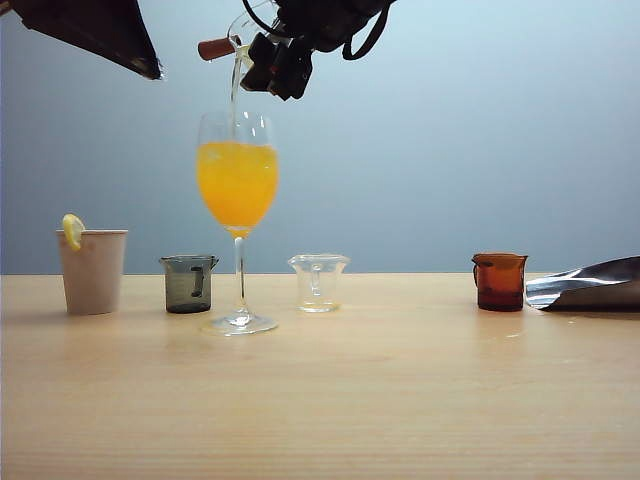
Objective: Pick up the third measuring cup from the left, pour the pineapple juice inside into the goblet, and finally put the measuring cup back in its original place.
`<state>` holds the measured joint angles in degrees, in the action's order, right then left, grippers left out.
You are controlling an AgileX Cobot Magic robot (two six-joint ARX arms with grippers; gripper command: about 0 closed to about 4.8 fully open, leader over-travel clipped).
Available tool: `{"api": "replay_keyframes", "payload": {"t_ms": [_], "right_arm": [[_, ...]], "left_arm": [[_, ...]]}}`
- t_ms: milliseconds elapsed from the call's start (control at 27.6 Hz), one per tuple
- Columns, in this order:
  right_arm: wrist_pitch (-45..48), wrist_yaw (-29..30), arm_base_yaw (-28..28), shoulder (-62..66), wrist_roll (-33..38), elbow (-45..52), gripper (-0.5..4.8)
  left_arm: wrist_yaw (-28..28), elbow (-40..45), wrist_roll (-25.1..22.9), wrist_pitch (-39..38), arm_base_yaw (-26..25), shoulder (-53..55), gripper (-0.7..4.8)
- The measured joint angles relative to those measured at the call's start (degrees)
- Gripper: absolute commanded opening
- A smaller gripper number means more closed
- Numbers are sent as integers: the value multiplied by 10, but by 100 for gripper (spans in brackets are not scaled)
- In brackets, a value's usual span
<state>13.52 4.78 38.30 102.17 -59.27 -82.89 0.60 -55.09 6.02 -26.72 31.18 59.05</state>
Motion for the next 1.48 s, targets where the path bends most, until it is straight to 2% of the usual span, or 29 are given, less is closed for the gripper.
{"api": "replay_keyframes", "payload": {"t_ms": [471,1231,1485], "right_arm": [[12,-2,0,0,0,0,197],[12,-5,10,0,-98,0,197],[12,-5,10,0,-107,0,197]], "left_arm": [[0,0,0,0,0,0,-5],[0,0,0,0,0,0,-5],[0,0,0,0,0,0,-5]]}}
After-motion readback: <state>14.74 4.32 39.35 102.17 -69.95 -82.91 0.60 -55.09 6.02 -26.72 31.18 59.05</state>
